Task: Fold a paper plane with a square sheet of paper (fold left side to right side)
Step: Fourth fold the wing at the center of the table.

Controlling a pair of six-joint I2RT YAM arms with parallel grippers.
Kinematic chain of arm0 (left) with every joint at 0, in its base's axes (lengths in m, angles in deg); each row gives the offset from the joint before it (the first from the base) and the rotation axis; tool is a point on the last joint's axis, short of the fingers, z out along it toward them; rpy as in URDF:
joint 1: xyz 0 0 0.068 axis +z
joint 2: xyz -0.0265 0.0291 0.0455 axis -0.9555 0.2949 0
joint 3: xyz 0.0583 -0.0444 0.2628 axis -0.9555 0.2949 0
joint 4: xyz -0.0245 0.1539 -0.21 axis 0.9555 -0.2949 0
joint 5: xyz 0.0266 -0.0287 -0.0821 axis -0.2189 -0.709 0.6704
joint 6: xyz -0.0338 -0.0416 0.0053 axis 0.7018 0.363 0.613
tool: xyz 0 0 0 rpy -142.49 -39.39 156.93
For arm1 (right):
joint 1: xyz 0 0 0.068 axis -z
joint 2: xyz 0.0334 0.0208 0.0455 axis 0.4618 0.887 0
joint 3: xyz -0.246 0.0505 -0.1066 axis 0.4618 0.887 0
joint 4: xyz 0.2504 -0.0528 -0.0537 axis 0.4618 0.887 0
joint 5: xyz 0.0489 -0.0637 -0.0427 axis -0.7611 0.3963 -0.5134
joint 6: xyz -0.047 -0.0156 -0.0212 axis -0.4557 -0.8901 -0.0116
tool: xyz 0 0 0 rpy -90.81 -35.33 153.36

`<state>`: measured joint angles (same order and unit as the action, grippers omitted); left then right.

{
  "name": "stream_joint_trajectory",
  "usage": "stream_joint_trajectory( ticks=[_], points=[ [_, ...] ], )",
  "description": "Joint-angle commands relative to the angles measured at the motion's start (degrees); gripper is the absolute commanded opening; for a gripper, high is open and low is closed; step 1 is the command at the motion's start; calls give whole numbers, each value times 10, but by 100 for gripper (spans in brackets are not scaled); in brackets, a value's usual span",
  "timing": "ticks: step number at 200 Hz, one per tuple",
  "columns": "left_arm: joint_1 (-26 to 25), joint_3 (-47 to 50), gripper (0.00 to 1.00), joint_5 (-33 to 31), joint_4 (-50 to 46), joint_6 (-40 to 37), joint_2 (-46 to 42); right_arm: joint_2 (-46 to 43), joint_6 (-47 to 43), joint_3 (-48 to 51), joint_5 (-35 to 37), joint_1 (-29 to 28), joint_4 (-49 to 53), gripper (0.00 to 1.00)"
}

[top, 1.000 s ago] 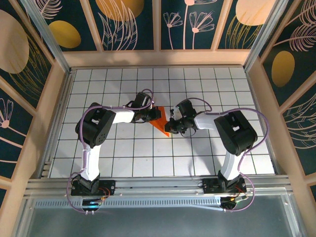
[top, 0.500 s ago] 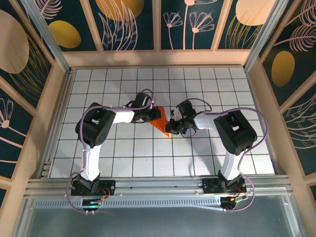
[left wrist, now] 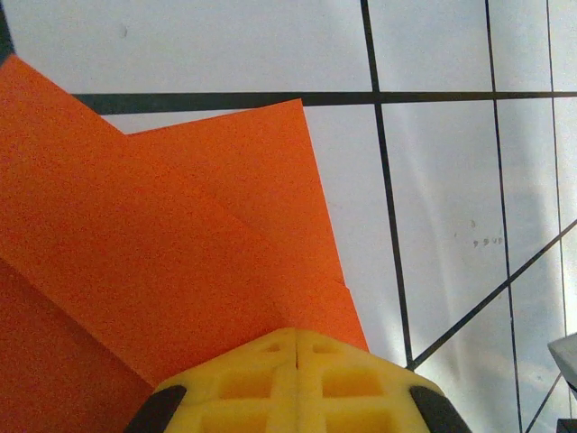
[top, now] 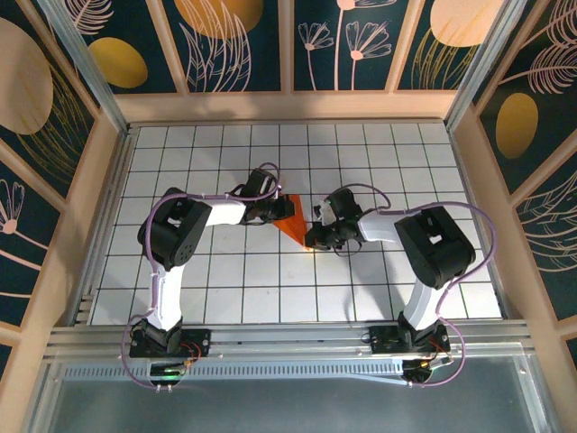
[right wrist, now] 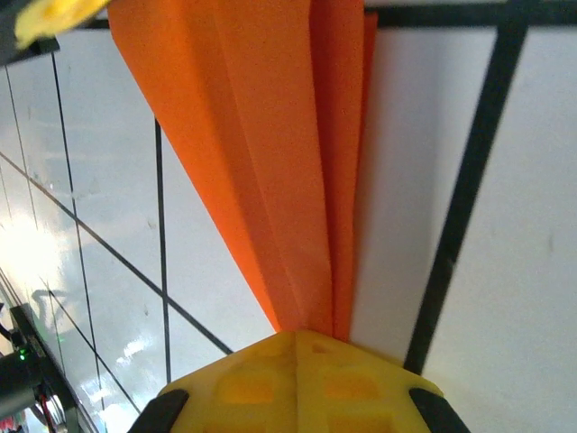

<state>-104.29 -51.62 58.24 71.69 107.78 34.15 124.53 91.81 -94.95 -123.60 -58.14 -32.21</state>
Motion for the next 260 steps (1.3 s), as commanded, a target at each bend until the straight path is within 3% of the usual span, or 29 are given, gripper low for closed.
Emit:
stream_joint_trajectory(
  ticks=[1, 76, 159, 260],
  points=[
    [3, 5, 0, -44, -41, 1, 17, -14, -15, 50, -3, -4, 101, 0],
    [3, 7, 0, -39, -36, 4, 11, -93, -26, -25, -39, 7, 124, 0],
    [3, 5, 0, -33, -33, 5, 12, 36, 15, -117, -16, -3, 18, 0],
    [3, 4, 0, -37, -37, 6, 13, 99, 10, -143, 36, -4, 31, 0]
  ],
)
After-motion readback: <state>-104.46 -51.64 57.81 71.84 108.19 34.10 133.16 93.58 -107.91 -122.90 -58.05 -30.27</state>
